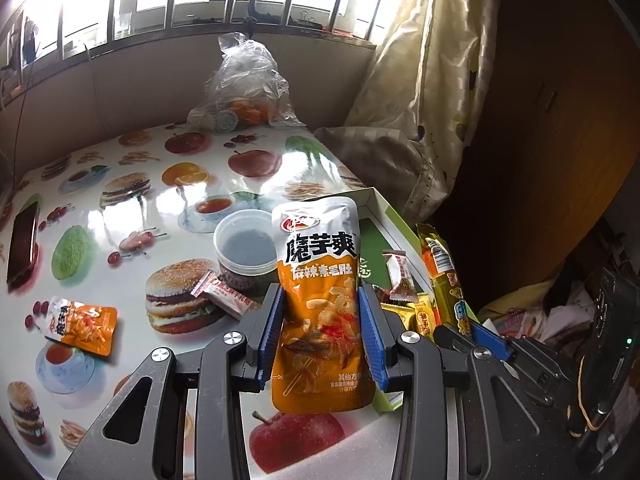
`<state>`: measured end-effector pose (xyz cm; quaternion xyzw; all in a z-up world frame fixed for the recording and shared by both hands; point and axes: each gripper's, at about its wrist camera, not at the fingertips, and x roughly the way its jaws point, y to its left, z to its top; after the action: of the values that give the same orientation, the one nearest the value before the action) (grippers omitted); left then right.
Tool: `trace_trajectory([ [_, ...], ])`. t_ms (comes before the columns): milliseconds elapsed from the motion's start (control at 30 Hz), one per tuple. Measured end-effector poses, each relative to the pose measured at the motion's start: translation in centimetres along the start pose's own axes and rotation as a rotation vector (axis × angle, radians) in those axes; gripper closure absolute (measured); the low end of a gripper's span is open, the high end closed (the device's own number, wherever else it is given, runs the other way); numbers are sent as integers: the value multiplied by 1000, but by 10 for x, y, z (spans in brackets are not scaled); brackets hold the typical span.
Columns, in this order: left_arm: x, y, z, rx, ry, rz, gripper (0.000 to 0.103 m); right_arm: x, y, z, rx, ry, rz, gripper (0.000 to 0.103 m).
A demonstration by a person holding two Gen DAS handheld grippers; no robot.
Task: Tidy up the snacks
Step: 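Carry the orange pouch and the gold bar over the green box, then open the right gripper to drop the bar while the left lowers and drops the pouch in the box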
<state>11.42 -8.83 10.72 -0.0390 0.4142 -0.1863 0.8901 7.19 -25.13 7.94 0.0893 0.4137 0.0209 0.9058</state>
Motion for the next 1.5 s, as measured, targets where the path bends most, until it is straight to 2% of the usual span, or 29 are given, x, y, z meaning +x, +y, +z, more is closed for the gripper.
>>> trace_trajectory([
  [233,21,-15,3,10,39,-31,64,8,-17,-2,15,23,-37,81],
  [700,69,-40,1,59,125,-19,64,35,-31,1,-13,67,-90,81],
  [1367,98,-44,-2,68,186,-2,61,46,-35,10,-77,65,-65,81],
  [1500,99,-46,-2,68,193,-7,59,45,-33,9,-85,58,-61,76],
])
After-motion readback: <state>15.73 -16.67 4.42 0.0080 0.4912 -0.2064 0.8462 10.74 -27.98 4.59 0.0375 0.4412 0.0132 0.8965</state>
